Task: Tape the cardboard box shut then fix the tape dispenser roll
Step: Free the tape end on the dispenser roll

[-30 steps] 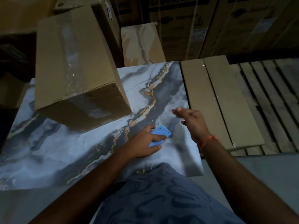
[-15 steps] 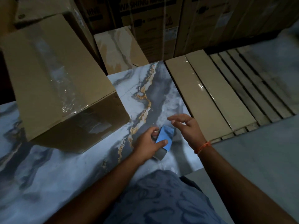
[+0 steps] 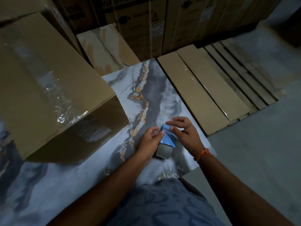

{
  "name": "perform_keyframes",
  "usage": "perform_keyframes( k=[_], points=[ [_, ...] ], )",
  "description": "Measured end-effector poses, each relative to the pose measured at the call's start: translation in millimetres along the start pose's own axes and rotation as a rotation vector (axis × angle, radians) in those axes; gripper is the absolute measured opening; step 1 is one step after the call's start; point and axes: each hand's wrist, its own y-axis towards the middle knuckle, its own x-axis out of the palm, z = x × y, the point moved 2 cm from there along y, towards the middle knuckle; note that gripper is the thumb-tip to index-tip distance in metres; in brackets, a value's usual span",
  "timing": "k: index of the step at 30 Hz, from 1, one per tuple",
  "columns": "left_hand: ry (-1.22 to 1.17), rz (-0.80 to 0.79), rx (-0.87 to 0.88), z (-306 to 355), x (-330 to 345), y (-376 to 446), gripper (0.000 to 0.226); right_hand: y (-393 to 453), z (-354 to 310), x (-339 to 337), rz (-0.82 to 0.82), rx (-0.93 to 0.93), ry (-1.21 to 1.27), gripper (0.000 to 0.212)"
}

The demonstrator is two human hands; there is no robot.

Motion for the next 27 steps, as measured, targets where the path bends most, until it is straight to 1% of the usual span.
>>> perform_keyframes(
  k=[4, 7, 11, 17, 21, 23, 27],
  points=[
    [0.229, -0.019, 0.197, 16.3, -11.2, 10.5, 0.041, 0.8, 2.8, -0.1, -0.007, -0.037, -0.011, 0.022],
    [0.314, -0.046, 0.303, 26.8, -12.2, 19.2, 0.040, 2.6, 5.5, -1.2, 0.001, -0.069, -0.029, 0.024],
    [0.355, -0.102, 0.361, 31.8, -7.7, 26.4, 0.028, 5.0, 6.9, -2.8, 0.014, -0.121, -0.148, 0.029],
    [0.368, -0.051, 0.403, 34.5, -4.6, 27.0, 0.009, 5.5, 4.0, -2.5, 0.041, -0.202, -0.269, 0.035],
    [0.385, -0.026, 0.437, 36.5, -6.4, 25.6, 0.006, 4.4, 0.7, 0.6, 0.118, -0.198, -0.307, 0.048],
    [0.398, -0.024, 0.442, 36.1, -7.3, 25.4, 0.006, 2.4, -2.3, 0.5, 0.181, -0.173, -0.277, 0.044],
    [0.416, -0.023, 0.448, 33.1, -10.4, 25.1, 0.007, -4.6, -5.6, -0.4, 0.260, -0.152, -0.254, 0.012]
  ],
)
